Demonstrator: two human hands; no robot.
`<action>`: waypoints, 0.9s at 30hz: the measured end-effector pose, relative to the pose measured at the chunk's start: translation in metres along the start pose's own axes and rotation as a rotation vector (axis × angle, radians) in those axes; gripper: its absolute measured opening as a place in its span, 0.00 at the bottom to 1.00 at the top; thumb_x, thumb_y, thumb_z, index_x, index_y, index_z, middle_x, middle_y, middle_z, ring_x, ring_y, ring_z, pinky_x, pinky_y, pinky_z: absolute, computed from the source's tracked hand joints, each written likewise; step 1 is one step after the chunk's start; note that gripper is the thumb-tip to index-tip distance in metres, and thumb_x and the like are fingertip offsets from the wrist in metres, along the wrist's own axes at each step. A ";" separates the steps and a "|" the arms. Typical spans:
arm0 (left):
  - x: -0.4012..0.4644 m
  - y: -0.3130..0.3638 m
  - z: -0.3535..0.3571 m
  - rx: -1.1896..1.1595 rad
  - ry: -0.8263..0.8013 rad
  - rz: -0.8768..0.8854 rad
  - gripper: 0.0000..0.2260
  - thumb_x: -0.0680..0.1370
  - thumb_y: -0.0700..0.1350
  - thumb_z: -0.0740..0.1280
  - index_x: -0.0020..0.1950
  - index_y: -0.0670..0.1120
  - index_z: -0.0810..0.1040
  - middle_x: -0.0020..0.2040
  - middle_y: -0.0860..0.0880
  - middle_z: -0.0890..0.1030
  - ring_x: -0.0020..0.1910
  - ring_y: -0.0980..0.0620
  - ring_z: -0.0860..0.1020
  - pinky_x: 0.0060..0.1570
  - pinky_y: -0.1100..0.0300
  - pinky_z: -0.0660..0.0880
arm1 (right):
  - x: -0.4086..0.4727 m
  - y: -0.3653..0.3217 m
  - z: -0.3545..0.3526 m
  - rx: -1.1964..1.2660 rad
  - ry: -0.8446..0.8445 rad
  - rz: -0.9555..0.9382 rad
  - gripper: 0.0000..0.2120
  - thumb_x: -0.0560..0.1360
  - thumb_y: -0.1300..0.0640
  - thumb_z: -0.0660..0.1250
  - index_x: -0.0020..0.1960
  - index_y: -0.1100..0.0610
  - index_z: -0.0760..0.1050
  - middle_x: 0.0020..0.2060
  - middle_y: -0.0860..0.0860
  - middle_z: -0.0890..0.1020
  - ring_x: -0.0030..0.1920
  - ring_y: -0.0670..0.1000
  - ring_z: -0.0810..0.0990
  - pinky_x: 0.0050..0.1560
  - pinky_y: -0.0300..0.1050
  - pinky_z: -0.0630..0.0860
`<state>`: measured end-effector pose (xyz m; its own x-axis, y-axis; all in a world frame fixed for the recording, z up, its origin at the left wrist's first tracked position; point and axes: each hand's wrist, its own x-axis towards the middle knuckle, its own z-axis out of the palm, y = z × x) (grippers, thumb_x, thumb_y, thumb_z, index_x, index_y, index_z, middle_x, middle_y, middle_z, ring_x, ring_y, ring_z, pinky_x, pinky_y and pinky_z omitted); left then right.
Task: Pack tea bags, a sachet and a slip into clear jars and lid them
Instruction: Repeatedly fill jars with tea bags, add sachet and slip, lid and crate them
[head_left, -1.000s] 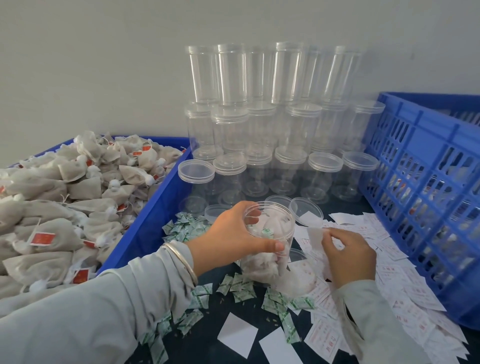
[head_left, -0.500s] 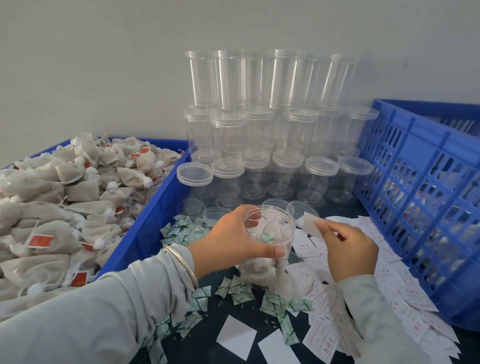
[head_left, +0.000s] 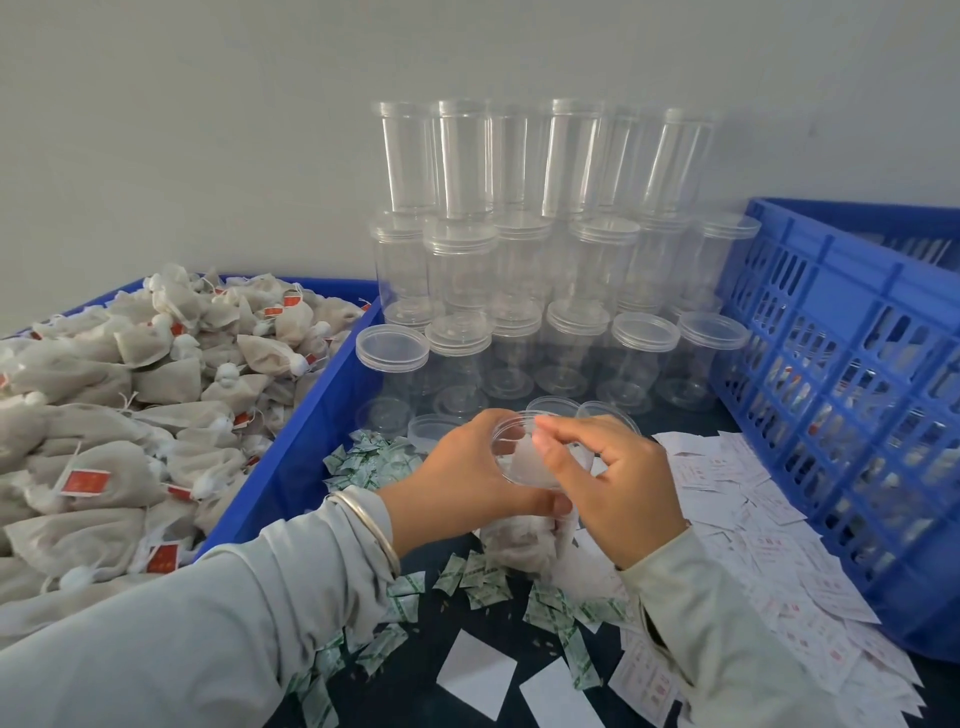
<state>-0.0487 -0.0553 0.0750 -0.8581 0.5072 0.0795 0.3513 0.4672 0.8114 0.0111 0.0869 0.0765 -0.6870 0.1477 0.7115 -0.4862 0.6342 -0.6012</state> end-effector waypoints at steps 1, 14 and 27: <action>0.000 0.000 0.000 0.013 0.004 0.004 0.37 0.59 0.59 0.79 0.63 0.57 0.67 0.57 0.63 0.74 0.56 0.67 0.73 0.47 0.74 0.68 | -0.001 0.000 -0.001 0.021 -0.004 0.008 0.09 0.73 0.55 0.69 0.50 0.56 0.83 0.44 0.41 0.81 0.49 0.40 0.78 0.53 0.34 0.74; 0.002 -0.004 0.007 -0.226 -0.054 -0.148 0.57 0.52 0.61 0.79 0.75 0.51 0.57 0.65 0.55 0.72 0.65 0.54 0.72 0.66 0.53 0.69 | -0.029 0.067 -0.028 -0.291 -0.454 0.570 0.18 0.75 0.56 0.67 0.65 0.54 0.74 0.59 0.49 0.77 0.52 0.44 0.73 0.52 0.35 0.67; -0.001 0.006 0.001 -0.242 0.039 -0.068 0.21 0.54 0.58 0.77 0.42 0.74 0.74 0.40 0.71 0.79 0.40 0.72 0.77 0.37 0.76 0.73 | -0.052 0.079 -0.014 -0.235 -0.344 0.593 0.22 0.72 0.64 0.70 0.65 0.51 0.74 0.58 0.48 0.76 0.53 0.45 0.74 0.59 0.40 0.69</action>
<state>-0.0456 -0.0525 0.0795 -0.8923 0.4498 0.0385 0.1963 0.3098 0.9303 0.0162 0.1399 -0.0033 -0.9491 0.2944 0.1120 0.1230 0.6738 -0.7286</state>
